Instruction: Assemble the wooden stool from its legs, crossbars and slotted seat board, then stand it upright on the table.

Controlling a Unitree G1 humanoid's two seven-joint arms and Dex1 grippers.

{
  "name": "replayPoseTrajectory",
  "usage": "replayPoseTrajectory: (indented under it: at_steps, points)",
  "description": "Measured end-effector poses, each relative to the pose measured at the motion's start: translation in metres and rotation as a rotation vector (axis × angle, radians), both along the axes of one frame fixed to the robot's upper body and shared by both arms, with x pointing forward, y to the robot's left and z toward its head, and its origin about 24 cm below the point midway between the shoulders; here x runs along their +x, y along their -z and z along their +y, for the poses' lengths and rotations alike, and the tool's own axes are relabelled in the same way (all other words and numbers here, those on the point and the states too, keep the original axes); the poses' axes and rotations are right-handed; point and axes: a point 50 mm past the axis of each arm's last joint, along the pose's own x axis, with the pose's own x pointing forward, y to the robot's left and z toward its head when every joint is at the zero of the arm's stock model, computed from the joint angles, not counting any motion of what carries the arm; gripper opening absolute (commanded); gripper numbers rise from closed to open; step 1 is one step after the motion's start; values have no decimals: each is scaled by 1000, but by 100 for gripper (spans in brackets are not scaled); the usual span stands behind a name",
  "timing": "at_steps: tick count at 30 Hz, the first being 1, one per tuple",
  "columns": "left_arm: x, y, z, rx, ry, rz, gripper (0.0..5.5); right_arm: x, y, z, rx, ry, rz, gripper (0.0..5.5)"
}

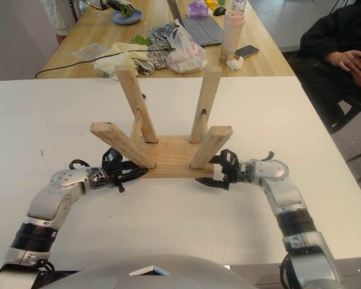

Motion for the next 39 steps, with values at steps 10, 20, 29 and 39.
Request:
replayPoseTrajectory:
  at_steps: [10, 20, 29, 39]
  points:
    - [29, 4, 5, -96, 136, 82, 43, 23, 7, 1, 27, 107, 22, 203]
    - [24, -1, -12, -320, 210, 289, 0, 23, 7, 4, 23, 51, 115, 137]
    - [0, -26, -13, -470, 243, 508, 0, 23, -14, -6, 66, -25, 339, 137]
    - [9, -39, 31, -214, 99, 275, 76, 21, -12, -2, 18, -70, 300, 136]
